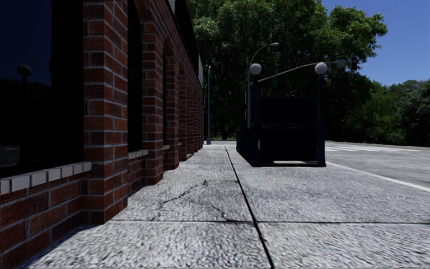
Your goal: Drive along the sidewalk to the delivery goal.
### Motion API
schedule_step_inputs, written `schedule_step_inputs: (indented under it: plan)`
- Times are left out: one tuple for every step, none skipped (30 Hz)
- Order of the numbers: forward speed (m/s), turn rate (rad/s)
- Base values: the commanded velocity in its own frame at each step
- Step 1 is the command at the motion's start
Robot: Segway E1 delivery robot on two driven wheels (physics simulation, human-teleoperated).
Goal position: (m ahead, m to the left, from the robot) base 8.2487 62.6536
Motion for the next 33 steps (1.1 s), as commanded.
schedule_step_inputs:
  plan:
    - [2.00,0.00]
    - [2.00,0.00]
    - [2.00,0.00]
    - [2.00,0.00]
    - [2.00,0.00]
    - [2.00,0.00]
    - [2.00,0.00]
    - [2.00,0.00]
    - [2.00,0.00]
    - [2.00,0.00]
    - [2.00,0.00]
    - [2.00,0.00]
    - [2.00,0.00]
    - [2.00,0.00]
    - [2.00,0.00]
    - [2.00,0.00]
    - [2.00,0.00]
    - [2.00,0.00]
    - [2.00,0.00]
    - [2.00,0.00]
    - [2.00,0.00]
    - [2.00,0.00]
    - [2.00,0.00]
    - [2.00,0.00]
    - [2.00,0.00]
    - [2.00,0.00]
    - [2.00,0.00]
    - [2.00,0.00]
    - [2.00,0.00]
    - [2.00,0.00]
    - [2.00,0.00]
    - [2.00,0.00]
    - [2.00,0.00]
